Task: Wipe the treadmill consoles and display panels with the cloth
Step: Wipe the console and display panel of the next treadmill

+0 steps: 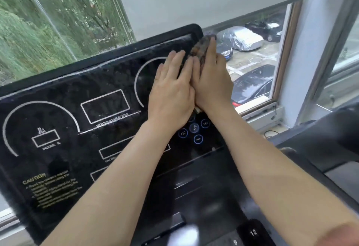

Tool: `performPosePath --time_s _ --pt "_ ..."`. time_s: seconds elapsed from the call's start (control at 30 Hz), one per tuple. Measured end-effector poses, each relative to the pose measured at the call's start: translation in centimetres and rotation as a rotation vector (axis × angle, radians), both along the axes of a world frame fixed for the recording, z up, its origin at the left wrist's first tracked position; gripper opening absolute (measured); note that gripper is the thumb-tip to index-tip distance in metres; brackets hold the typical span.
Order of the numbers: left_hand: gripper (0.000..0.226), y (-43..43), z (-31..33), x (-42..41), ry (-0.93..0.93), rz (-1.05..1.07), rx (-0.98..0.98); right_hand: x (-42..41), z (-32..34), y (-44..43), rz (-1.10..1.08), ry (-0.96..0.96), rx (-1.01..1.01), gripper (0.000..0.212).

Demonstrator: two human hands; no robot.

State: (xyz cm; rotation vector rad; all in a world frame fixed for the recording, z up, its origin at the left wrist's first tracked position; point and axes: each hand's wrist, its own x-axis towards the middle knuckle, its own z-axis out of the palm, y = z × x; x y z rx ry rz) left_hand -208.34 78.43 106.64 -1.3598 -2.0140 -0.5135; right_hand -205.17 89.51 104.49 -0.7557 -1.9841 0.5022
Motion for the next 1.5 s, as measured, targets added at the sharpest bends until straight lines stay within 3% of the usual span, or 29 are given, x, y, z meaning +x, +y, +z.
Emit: performPosePath --time_s 0.07,0.17,0.3,0.4,0.47,0.57,0.73,0.83,0.9,0.97,1.03,1.07,1.17,1.23,1.4,1.5 --pt "0.046 0.1 -1.8 1.1 0.038 -0.059 -0.024 1.6 -2.0 -0.6 -0.017 0.018 -0.100 0.054" --pt "0.026 -0.7 -5.4 3.5 0.176 -0.024 -0.045 5.1 -7.2 -2.3 -0.011 0.019 -0.229 0.041" --pt "0.025 -2.6 -12.2 7.3 0.222 -0.134 -0.269 10.4 -15.2 -5.5 -0.034 -0.105 -0.367 0.052" --pt "0.038 -4.5 -17.0 9.8 0.280 -0.142 -0.454 13.3 -19.5 -7.2 -0.075 -0.290 -0.330 0.059" --pt "0.039 -5.5 -18.2 10.9 0.269 -0.120 -0.468 14.0 -21.2 -7.7 -0.103 -0.376 -0.249 0.062" --pt "0.033 -6.0 -16.9 11.4 0.240 -0.110 -0.417 13.9 -21.0 -8.2 -0.135 -0.406 -0.236 0.066" --pt "0.009 -4.1 -9.9 8.3 0.164 -0.024 -0.273 9.0 -14.0 -5.5 0.011 -0.239 -0.128 0.069" --pt "0.020 -3.5 -6.5 6.5 0.091 0.070 -0.187 5.5 -9.4 -4.6 -0.078 -0.167 -0.130 0.069" --pt "0.029 -3.1 -7.1 6.6 0.053 0.078 -0.226 5.9 -9.8 -4.9 -0.091 -0.122 -0.166 0.065" --pt "0.039 -2.6 -9.8 7.9 0.065 0.038 -0.314 8.8 -12.5 -5.3 -0.033 -0.120 -0.329 0.055" --pt "0.035 -2.4 -13.5 10.3 0.098 -0.024 -0.430 12.8 -15.9 -5.9 0.033 -0.219 -0.462 0.043" --pt "0.035 -2.5 -15.5 11.5 0.089 -0.046 -0.475 14.7 -17.3 -6.1 0.053 -0.339 -0.439 0.042" --pt "0.035 -4.1 -19.4 14.8 -0.033 -0.106 -0.565 18.9 -20.0 -7.1 0.045 -0.749 -0.256 0.068" --pt "0.031 -6.0 -19.8 16.3 -0.066 -0.137 -0.591 20.5 -20.7 -8.5 -0.014 -0.877 -0.188 0.067" --pt "0.030 -9.7 -19.7 14.8 -0.109 -0.093 -0.577 19.0 -21.6 -11.9 -0.136 -0.790 -0.016 0.068" --pt "0.031 -13.7 -19.3 12.7 -0.170 0.006 -0.620 16.3 -21.1 -15.9 0.035 -0.724 0.057 0.063"
